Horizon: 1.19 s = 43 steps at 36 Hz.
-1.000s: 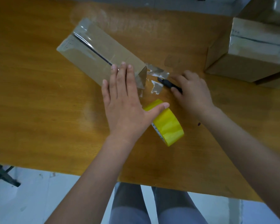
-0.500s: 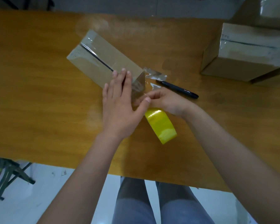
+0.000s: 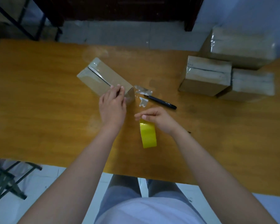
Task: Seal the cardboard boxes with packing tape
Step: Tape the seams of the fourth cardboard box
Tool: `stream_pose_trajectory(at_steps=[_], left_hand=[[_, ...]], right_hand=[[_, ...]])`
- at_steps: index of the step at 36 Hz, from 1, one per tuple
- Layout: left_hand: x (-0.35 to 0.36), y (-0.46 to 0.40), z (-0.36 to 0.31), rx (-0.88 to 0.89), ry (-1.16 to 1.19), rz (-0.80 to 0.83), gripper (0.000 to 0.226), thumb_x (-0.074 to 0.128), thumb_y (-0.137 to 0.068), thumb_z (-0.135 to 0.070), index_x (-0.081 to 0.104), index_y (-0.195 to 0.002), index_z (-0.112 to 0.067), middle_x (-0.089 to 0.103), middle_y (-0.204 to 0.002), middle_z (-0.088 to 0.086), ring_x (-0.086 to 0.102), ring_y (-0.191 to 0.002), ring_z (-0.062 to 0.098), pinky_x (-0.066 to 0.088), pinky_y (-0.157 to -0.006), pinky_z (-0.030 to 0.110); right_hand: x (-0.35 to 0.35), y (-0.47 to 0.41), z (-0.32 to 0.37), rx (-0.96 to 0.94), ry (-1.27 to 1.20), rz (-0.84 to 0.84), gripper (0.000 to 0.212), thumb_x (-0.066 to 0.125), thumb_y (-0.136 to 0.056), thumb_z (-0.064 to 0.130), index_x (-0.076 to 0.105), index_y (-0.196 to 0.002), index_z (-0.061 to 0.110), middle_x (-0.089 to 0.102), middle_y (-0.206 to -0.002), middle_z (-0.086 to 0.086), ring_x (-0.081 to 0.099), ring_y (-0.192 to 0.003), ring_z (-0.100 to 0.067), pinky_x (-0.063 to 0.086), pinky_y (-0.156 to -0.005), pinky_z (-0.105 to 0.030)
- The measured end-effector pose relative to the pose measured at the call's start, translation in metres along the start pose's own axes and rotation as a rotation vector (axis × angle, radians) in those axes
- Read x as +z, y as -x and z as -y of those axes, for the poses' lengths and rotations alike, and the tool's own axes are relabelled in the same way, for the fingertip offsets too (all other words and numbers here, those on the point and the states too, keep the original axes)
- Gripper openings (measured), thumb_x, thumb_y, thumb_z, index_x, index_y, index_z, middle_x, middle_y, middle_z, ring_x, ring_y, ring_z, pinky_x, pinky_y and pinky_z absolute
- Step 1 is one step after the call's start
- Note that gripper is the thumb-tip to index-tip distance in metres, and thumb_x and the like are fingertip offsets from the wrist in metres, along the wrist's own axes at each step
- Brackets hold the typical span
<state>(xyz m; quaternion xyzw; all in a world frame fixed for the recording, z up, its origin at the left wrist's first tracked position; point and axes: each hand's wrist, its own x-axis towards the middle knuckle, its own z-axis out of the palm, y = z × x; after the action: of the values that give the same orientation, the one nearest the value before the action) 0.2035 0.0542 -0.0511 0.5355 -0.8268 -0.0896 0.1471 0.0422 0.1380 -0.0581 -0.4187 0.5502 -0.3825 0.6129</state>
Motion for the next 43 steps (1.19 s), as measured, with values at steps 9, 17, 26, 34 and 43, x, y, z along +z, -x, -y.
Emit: stream_pose_trajectory(at_steps=[9, 17, 26, 34, 43], left_hand=[[-0.005, -0.003, 0.02, 0.184, -0.087, 0.028, 0.039, 0.047, -0.088, -0.028, 0.065, -0.119, -0.012, 0.064, -0.12, 0.006, 0.047, -0.109, 0.02, 0.028, -0.079, 0.036], [-0.014, -0.01, 0.039, 0.424, -0.261, 0.123, 0.054, 0.05, -0.086, -0.033, 0.047, -0.137, -0.015, 0.049, -0.119, 0.011, 0.041, -0.102, 0.029, 0.029, -0.078, 0.038], [-0.066, -0.061, 0.028, 0.894, -0.583, 0.548, 0.118, 0.05, -0.072, -0.08, -0.008, -0.152, -0.015, 0.008, -0.158, 0.014, 0.014, -0.143, 0.032, 0.014, -0.114, 0.045], [-0.068, -0.123, 0.06, 1.039, -0.585, 0.687, 0.104, 0.062, -0.08, -0.058, -0.017, -0.146, -0.044, -0.011, -0.159, 0.011, -0.003, -0.145, 0.037, 0.007, -0.115, 0.056], [-0.065, -0.084, 0.074, 0.859, -0.444, 0.44, 0.103, 0.05, -0.075, -0.075, 0.01, -0.152, -0.019, 0.028, -0.142, 0.005, 0.03, -0.126, 0.025, 0.041, -0.097, 0.037]], right_hand=[[0.012, 0.013, 0.007, 0.072, 0.012, -0.089, 0.022, 0.056, -0.09, -0.004, 0.067, -0.109, -0.004, 0.071, -0.072, 0.014, 0.064, -0.079, 0.005, 0.047, -0.078, -0.012], [0.015, 0.014, 0.03, 0.081, 0.018, -0.255, 0.023, 0.055, -0.09, -0.005, 0.065, -0.109, -0.01, 0.07, -0.073, 0.012, 0.064, -0.075, 0.006, 0.046, -0.072, -0.01], [0.032, 0.02, 0.066, 0.035, -0.022, -0.453, 0.021, 0.056, -0.087, -0.005, 0.066, -0.106, -0.002, 0.072, -0.073, 0.007, 0.067, -0.078, -0.002, 0.049, -0.077, -0.015], [0.049, 0.03, 0.089, 0.027, 0.001, -0.64, 0.018, 0.057, -0.087, -0.005, 0.07, -0.098, 0.003, 0.072, -0.073, 0.009, 0.066, -0.081, -0.001, 0.049, -0.08, -0.015], [0.066, 0.045, 0.094, 0.007, -0.009, -0.697, 0.019, 0.054, -0.089, -0.007, 0.067, -0.101, -0.001, 0.072, -0.069, 0.01, 0.066, -0.075, 0.002, 0.047, -0.07, -0.012]])
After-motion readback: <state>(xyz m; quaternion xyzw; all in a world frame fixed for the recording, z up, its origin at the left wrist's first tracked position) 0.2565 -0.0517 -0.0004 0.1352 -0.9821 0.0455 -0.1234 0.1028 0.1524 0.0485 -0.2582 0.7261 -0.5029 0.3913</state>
